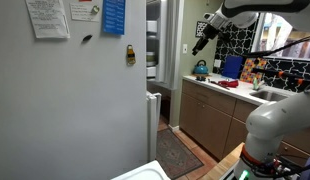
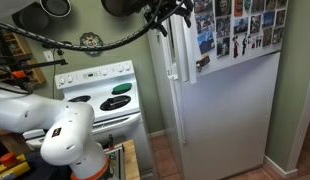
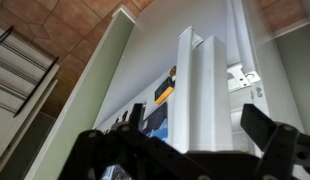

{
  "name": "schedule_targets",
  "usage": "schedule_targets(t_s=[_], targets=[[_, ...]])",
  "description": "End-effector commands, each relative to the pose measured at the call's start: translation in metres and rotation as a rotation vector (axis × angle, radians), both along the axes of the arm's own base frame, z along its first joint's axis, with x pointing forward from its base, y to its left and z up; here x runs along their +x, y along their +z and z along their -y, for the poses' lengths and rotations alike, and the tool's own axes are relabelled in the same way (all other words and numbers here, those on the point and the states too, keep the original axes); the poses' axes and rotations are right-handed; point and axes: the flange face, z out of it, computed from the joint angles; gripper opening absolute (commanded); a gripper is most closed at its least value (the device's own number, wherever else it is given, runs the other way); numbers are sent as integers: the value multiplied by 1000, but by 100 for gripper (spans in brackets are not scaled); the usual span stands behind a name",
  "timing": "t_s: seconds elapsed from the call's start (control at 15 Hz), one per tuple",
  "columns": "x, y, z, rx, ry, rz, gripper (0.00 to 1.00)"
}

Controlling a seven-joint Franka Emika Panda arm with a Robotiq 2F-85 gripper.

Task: Open the top refrigerator door

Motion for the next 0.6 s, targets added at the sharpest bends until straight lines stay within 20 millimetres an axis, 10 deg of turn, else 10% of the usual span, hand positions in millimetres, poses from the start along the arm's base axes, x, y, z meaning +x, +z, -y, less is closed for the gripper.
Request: schedule_targets(t_s=[0.0, 0.53], targets=[[-44, -6, 6, 15, -55, -94, 100], [-78, -3, -3, 79, -68, -145, 100]])
